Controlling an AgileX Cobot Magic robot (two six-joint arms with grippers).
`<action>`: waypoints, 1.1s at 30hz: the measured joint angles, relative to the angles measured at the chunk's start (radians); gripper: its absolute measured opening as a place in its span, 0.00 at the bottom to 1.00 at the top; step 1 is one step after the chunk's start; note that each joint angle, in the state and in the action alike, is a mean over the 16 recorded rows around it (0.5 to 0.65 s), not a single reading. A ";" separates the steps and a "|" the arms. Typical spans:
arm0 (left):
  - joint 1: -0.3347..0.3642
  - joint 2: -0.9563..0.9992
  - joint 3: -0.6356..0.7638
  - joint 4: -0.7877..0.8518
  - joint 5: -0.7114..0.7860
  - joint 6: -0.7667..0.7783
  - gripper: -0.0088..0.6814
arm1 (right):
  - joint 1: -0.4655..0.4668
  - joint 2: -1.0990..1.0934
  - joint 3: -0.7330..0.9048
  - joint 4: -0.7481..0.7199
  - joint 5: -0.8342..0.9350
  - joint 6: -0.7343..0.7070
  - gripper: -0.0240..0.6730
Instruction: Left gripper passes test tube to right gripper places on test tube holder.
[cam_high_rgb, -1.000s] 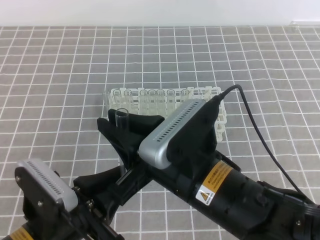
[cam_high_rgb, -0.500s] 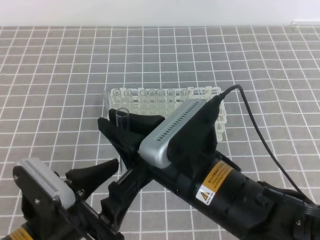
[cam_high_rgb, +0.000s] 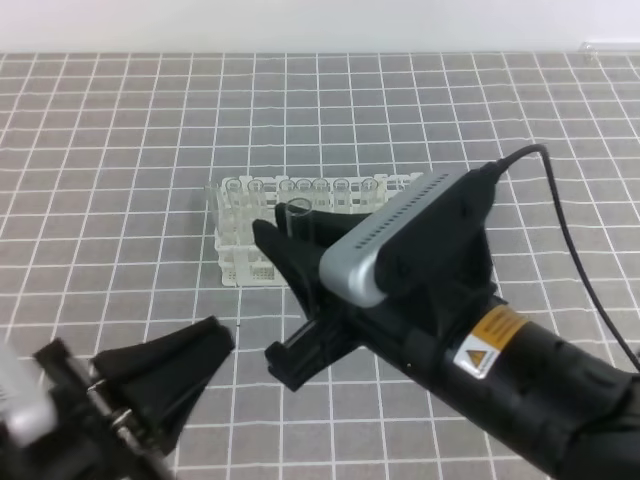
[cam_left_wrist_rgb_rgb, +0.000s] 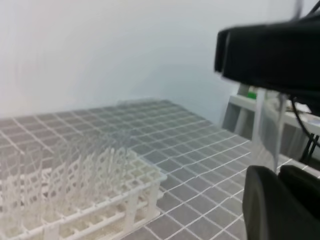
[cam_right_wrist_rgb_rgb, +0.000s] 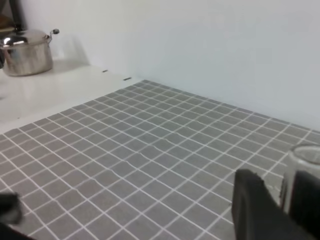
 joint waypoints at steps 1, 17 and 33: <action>0.000 -0.037 0.000 0.003 0.039 -0.001 0.02 | 0.000 -0.010 0.000 0.017 0.014 -0.020 0.05; 0.000 -0.696 0.022 0.020 0.729 -0.001 0.01 | 0.000 -0.062 0.000 0.125 0.116 -0.131 0.05; 0.000 -0.819 0.158 0.018 0.857 -0.027 0.01 | 0.000 -0.063 0.000 0.125 0.124 -0.131 0.05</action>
